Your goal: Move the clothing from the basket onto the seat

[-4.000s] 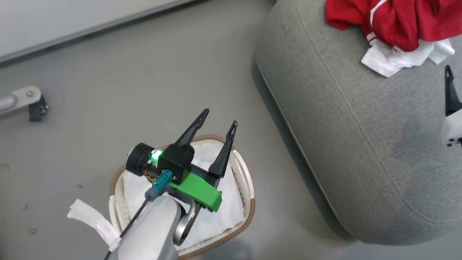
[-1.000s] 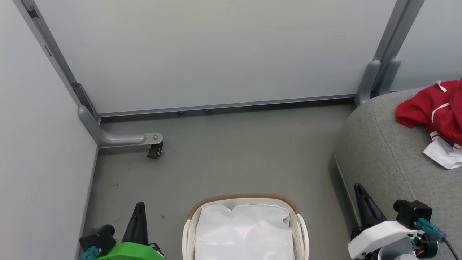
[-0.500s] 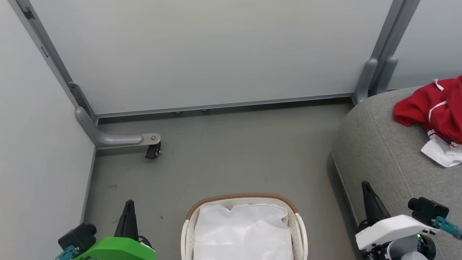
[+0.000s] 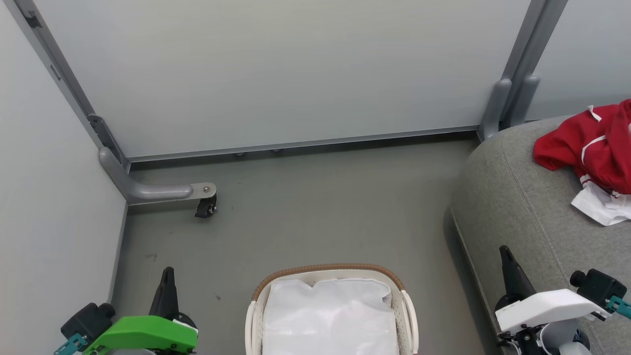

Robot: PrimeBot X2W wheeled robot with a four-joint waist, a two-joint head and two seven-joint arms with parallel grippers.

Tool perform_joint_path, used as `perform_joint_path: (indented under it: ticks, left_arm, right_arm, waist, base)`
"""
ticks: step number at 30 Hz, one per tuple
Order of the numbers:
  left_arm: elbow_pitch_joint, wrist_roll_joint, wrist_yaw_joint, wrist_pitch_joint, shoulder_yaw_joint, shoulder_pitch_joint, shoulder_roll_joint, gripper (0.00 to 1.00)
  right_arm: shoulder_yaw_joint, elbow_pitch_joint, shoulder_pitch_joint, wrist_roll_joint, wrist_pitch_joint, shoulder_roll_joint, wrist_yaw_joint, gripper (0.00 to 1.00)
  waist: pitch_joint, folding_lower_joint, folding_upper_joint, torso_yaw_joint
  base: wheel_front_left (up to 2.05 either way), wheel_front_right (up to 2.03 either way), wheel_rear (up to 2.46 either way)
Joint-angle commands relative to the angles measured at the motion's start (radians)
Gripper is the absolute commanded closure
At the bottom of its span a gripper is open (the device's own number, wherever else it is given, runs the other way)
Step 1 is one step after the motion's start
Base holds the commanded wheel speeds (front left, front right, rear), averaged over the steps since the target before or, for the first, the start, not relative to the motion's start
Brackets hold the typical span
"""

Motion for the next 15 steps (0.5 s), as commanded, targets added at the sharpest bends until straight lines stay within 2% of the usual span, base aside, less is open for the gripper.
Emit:
perform_joint_path:
  ticks: [1, 15]
  left_arm:
    - [-0.018, -0.033, -0.007, 0.007, 0.012, -0.031, 0.004, 1.0]
    - [-0.031, -0.181, -0.018, 0.052, 0.047, -0.045, 0.005, 1.0]
  right_arm:
    - [-0.007, -0.017, -0.028, 0.034, 0.008, -0.006, 0.0, 1.0]
    - [-0.024, -0.026, -0.034, 0.2, 0.054, -0.008, -0.001, 1.0]
  waist:
    - [0.0, 0.0, 0.0, -0.001]
    - [0.002, 0.0, 0.0, -0.011]
  base:
    - [0.0, 0.0, 0.0]
    - [0.0, 0.0, 0.0]
